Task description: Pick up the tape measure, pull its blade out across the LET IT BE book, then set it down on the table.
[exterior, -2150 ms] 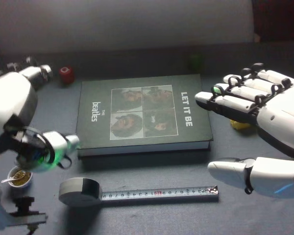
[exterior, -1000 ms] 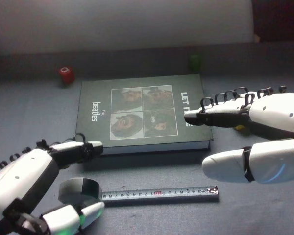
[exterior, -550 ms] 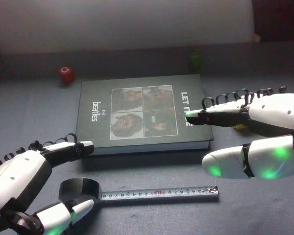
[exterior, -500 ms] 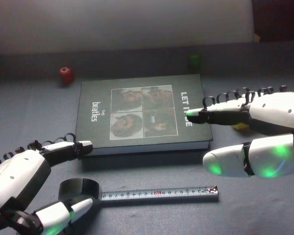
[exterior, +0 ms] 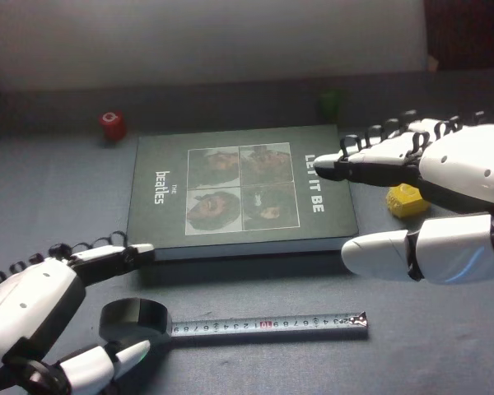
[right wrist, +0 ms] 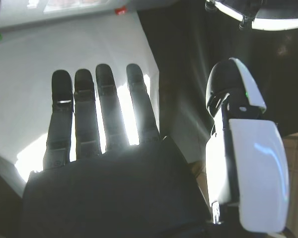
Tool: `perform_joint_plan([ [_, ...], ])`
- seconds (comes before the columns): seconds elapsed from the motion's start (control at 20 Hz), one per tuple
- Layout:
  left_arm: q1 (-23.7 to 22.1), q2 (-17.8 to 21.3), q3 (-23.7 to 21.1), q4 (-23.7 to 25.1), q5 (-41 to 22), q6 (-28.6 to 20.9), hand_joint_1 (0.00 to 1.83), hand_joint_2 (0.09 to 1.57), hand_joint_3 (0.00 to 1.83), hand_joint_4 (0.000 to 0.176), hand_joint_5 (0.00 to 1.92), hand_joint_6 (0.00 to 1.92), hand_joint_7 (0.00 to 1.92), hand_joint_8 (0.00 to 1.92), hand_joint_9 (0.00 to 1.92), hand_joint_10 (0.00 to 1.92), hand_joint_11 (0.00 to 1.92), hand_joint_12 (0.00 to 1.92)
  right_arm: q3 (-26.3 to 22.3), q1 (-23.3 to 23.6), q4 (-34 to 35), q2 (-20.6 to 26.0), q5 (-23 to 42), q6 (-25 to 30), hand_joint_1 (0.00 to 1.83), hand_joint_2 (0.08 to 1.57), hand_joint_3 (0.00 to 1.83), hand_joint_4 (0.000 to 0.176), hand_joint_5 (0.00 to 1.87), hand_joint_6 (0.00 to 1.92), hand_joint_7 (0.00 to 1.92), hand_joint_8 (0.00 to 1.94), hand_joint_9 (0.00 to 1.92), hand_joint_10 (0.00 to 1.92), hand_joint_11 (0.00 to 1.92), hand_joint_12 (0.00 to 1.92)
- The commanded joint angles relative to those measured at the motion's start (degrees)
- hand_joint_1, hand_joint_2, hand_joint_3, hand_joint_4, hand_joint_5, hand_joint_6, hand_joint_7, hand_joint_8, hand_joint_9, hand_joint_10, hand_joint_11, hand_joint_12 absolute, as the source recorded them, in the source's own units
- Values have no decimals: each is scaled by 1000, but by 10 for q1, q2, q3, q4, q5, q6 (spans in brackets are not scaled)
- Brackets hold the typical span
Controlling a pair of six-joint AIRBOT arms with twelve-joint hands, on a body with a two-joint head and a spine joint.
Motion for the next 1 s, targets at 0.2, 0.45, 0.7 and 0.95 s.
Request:
perform_joint_plan([
  [0.2,5,-7,16,55,-56,-6,1213,1055,0,0,467,0,499,0,447,1,243,620,-60,-7,132,-4,176,-211,146,1149,0,85,184,1,213,2,163,3,0,649],
  [0.45,17,-13,37,63,-56,-6,1214,1059,1,0,446,0,480,0,439,0,232,612,-87,-17,138,-11,249,-235,142,1151,0,84,184,3,213,0,168,3,0,672],
  [0.7,26,-23,47,64,-56,-4,1214,1058,0,0,455,3,485,2,443,2,231,610,-89,-23,136,-19,285,-229,142,1151,0,85,168,3,203,1,159,1,0,689],
  [0.95,31,-36,53,66,-56,8,1218,1059,0,0,445,0,491,3,450,2,231,607,-91,-48,109,-32,311,-237,143,1150,0,86,167,1,215,5,167,4,0,690],
])
